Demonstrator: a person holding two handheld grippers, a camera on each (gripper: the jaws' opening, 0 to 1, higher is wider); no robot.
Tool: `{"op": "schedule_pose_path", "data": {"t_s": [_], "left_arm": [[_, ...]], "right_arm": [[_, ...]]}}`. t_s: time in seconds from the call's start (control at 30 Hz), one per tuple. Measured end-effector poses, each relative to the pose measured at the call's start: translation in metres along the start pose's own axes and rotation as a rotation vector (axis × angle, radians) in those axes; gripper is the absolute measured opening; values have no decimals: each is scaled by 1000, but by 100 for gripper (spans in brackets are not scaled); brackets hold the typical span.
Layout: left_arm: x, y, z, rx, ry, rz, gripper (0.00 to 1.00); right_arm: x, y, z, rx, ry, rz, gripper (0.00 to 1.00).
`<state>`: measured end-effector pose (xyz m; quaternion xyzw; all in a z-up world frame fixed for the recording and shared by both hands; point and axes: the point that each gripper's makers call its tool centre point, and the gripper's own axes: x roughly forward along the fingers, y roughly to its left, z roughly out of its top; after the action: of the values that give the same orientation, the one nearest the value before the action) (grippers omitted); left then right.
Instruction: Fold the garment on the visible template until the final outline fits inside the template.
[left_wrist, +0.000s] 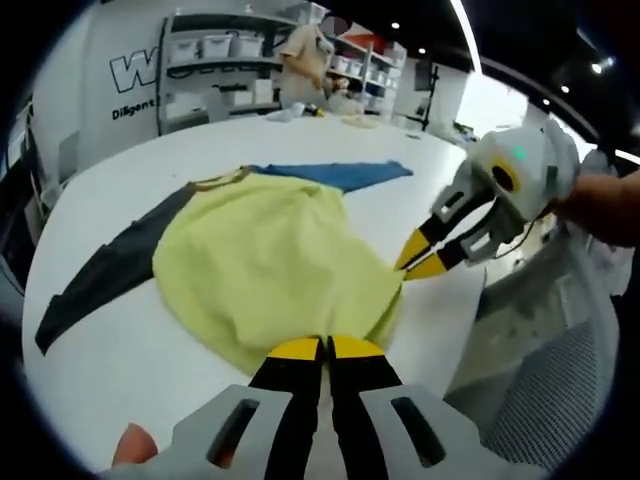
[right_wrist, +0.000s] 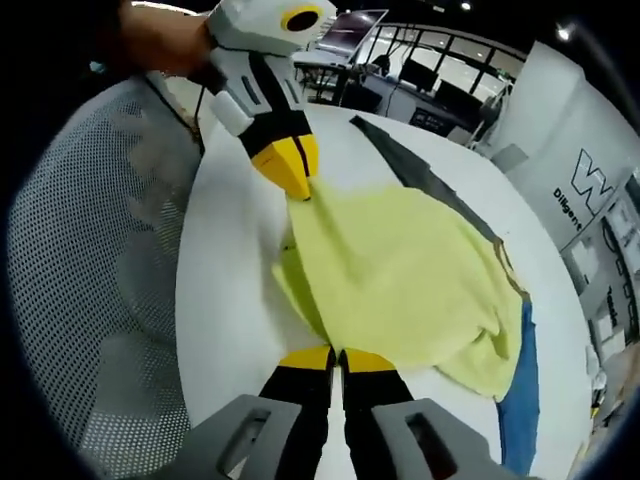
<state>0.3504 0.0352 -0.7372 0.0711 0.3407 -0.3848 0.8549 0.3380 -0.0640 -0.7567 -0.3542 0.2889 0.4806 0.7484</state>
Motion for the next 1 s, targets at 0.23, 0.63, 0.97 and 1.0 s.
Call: {"op": "schedule_pose_path", "data": {"t_s": [0.23,0.63,0.97,1.0], "left_arm": [[7,1,4,11,8,0,0],[-2,1,-26,43,88,-1,8],[11,0,-34,217,107,-5,6],[14,-2,-35,240,116,-13,7]], "right_arm": [[-17,-20,11,4,-17,-37,0],[-13,-31,4,55,-9,-72,0],[-7,-36,-1,83,2,-80,0],[-7,-36,-2,85,3,-80,0]]}}
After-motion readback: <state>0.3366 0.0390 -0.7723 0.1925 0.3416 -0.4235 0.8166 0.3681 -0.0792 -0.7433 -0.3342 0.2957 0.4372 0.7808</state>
